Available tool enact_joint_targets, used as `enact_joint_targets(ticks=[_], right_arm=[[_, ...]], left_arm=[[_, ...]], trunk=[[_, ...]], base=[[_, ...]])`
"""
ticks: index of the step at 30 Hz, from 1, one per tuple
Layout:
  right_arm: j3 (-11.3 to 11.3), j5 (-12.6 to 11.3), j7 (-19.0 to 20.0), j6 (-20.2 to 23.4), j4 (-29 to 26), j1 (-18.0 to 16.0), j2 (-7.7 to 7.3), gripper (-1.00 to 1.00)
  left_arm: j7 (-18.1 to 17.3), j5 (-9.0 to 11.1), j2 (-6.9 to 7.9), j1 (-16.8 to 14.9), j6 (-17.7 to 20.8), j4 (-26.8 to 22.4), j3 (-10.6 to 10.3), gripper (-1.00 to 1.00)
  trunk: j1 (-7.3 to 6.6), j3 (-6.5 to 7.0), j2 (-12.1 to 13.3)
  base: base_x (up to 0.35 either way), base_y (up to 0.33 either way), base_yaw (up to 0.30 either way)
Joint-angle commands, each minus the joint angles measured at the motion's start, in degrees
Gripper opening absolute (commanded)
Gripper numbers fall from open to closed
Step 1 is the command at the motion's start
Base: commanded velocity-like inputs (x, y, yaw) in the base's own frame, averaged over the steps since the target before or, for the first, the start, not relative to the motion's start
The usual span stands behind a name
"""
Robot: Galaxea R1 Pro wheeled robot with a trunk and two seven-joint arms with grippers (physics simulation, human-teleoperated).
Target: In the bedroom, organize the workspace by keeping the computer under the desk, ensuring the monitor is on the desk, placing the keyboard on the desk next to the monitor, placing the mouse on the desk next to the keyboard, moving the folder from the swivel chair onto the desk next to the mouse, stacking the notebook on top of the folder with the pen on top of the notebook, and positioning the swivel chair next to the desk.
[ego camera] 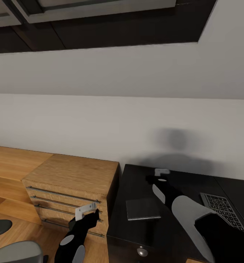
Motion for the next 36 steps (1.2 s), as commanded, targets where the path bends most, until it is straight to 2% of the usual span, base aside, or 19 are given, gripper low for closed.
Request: enact_joint_targets(ticks=[1,2,3,6,8,23,36], right_arm=[[0.5,-0.3,0.7,0.5,0.1,-0.1,0.04,1.00],[0.5,-0.3,1.4,0.5,0.1,-0.1,0.07,1.00],[0.5,-0.4,4.1,0.7,0.3,-0.1,0.24,1.00],[0.4,-0.4,5.5,1.4,0.5,-0.1,0.62,1.00],[0.4,-0.4,6.3,3.6,1.1,0.0,1.14,1.00],[0.4,-0.4,7.0,4.3,1.3,0.9,1.98,1.00],[0.4,-0.5,6.8,4.3,1.3,1.1,1.92,1.00]], left_arm=[[0.5,0.6,-0.04,-0.1,0.1,-0.2,-0.1,1.00],[0.6,0.6,-0.06,-0.1,0.1,-0.3,-0.1,1.00],[0.6,0.7,-0.13,-0.1,0.1,-0.4,-0.1,1.00],[0.6,0.7,-0.17,-0.1,0.1,-0.4,-0.1,1.00],[0.6,0.7,-0.21,-0.1,0.1,-0.3,-0.2,1.00],[0.7,0.8,-0.23,-0.1,0.2,0.2,-0.3,1.00],[0.7,0.8,-0.22,-0.1,0.2,0.2,-0.3,1.00]], trunk=[[0.01,-0.08,-0.1],[0.01,-0.08,-0.1],[0.23,-0.26,-0.5],[0.88,-0.79,-1.7],[1.32,-1.15,-2.5],[4.62,-3.85,-8.5],[7.47,-6.18,-13.7]], base=[[0.000,0.000,0.000],[0.000,0.000,0.000],[0.000,0.000,0.000],[0.000,0.000,0.000],[0.000,0.000,0.000],[0.000,0.000,0.000],[0.000,0.000,0.000]])
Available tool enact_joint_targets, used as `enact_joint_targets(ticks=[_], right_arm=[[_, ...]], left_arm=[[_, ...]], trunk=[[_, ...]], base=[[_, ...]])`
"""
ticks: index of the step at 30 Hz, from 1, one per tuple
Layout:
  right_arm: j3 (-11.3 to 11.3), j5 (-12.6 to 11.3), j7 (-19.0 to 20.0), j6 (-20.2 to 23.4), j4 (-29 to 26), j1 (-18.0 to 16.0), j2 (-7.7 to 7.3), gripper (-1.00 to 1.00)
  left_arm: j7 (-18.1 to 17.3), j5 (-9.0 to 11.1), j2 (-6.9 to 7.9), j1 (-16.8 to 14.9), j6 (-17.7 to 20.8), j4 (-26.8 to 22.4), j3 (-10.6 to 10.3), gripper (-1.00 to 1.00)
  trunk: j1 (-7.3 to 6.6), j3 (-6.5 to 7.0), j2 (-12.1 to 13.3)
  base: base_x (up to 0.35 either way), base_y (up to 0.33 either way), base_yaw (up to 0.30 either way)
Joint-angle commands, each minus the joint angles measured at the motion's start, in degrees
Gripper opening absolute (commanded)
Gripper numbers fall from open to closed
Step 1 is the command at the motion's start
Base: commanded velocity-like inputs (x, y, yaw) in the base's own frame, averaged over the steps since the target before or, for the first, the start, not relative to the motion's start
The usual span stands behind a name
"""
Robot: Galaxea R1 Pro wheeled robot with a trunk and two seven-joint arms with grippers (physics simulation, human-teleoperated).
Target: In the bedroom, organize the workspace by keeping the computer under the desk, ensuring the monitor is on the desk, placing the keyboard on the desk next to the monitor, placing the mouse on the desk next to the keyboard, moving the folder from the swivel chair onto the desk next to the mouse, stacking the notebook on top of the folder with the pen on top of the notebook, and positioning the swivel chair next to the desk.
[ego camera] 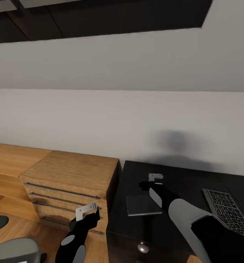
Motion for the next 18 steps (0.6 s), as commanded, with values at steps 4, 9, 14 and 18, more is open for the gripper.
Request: enact_joint_targets(ticks=[4,9,14,18], right_arm=[[0.5,-0.5,-0.4,0.3,-0.1,0.0,-0.02,1.00],[0.5,-0.5,-0.3,0.3,-0.1,0.0,-0.03,1.00],[0.5,-0.5,-0.3,0.3,0.0,0.0,-0.03,1.00],[0.5,-0.5,-0.3,0.3,0.0,0.0,-0.03,1.00]], left_arm=[[0.5,0.6,0.01,0.0,0.1,0.0,-0.1,1.00],[0.5,0.5,0.01,0.0,0.1,0.2,-0.1,1.00],[0.5,0.6,0.01,0.0,0.1,0.2,-0.1,1.00],[0.5,0.6,0.01,0.0,0.1,0.3,-0.1,1.00]], trunk=[[0.89,-0.79,-1.7],[1.98,-1.69,-3.7],[3.08,-2.59,-5.7],[3.96,-3.30,-7.3]], base=[[0.000,0.000,0.000],[0.000,0.000,0.000],[0.000,0.000,0.000],[0.000,0.000,0.000]])
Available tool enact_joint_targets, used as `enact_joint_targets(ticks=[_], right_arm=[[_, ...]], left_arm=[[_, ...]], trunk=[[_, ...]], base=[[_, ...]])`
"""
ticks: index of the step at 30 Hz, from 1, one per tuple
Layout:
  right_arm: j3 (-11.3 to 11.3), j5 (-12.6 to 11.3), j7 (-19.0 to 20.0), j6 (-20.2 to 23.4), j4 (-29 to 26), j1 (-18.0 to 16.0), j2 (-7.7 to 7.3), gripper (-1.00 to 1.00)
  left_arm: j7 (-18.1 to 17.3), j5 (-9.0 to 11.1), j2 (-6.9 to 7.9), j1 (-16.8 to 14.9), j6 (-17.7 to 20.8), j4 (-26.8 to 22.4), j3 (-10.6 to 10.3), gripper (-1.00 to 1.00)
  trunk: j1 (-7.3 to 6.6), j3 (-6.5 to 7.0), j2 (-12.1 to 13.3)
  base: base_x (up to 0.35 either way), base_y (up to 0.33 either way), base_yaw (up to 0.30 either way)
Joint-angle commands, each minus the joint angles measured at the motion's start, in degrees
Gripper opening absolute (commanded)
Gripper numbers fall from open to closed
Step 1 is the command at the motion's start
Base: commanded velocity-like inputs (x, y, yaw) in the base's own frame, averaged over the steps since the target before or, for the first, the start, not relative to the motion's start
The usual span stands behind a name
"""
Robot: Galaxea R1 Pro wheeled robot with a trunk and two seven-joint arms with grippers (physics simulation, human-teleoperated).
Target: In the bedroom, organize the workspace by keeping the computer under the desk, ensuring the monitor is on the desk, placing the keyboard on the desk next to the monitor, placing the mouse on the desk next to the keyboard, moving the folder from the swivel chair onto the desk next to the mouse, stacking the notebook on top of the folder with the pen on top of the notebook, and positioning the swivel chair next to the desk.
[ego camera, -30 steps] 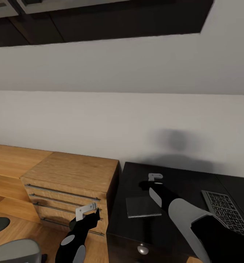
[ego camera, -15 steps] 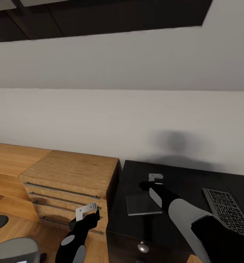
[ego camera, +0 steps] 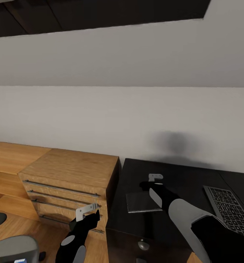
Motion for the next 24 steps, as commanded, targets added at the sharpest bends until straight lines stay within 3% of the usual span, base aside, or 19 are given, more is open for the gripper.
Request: enact_joint_targets(ticks=[1,24], right_arm=[[0.5,-0.5,-0.4,0.3,-0.1,0.0,-0.02,1.00],[0.5,-0.4,-0.4,0.3,-0.1,0.1,0.06,1.00]], left_arm=[[0.5,0.6,0.01,-0.1,0.1,-0.1,-0.1,1.00],[0.5,0.5,0.01,-0.1,0.1,0.0,-0.2,1.00]], trunk=[[0.23,-0.25,-0.5],[5.28,-4.38,-9.7]], base=[[0.000,0.000,0.000],[0.000,0.000,0.000]])
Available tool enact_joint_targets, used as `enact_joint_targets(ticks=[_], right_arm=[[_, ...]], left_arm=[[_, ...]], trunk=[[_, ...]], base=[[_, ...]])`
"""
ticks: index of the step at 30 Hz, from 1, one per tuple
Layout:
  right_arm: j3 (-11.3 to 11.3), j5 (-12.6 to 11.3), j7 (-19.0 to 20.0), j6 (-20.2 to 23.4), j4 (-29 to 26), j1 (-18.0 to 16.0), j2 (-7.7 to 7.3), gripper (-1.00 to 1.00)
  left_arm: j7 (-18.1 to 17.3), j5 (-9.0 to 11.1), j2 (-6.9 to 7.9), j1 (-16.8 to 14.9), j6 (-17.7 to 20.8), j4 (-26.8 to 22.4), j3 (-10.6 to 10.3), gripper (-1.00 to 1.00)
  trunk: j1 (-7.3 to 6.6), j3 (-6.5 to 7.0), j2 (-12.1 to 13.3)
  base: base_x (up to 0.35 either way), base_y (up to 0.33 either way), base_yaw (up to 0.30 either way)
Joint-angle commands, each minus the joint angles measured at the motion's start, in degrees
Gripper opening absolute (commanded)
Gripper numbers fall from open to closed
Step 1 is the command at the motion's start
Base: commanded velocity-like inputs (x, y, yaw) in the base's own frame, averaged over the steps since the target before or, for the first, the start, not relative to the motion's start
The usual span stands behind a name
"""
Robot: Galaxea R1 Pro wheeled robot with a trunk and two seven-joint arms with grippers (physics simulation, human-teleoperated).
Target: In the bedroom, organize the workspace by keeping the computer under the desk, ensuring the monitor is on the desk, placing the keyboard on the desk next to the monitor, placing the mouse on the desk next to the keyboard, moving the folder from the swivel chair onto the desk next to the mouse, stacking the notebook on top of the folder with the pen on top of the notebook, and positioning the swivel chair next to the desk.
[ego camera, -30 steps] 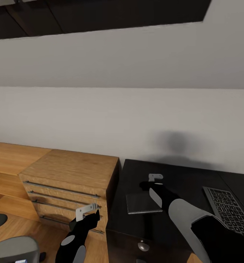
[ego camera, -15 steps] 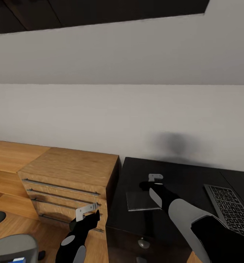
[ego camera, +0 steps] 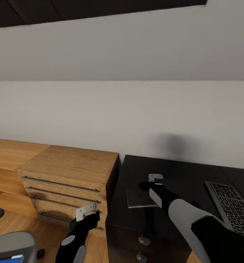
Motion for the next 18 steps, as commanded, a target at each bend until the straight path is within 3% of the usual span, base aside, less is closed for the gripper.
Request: enact_joint_targets(ticks=[1,11,18], right_arm=[[0.5,-0.5,-0.4,0.3,-0.1,0.0,-0.02,1.00],[0.6,-0.5,-0.4,0.3,-0.1,0.0,0.05,1.00],[0.6,-0.5,-0.4,0.3,-0.1,0.0,0.06,1.00]], left_arm=[[0.5,0.6,0.01,0.0,0.1,-0.1,-0.1,1.00],[0.5,0.5,0.01,0.0,0.1,-0.1,-0.2,1.00],[0.5,0.5,0.01,0.0,0.1,-0.1,-0.2,1.00]], trunk=[[0.22,-0.25,-0.5],[2.42,-2.04,-4.5],[2.42,-2.04,-4.5]], base=[[0.000,0.000,0.000],[0.000,0.000,0.000],[0.000,0.000,0.000]])
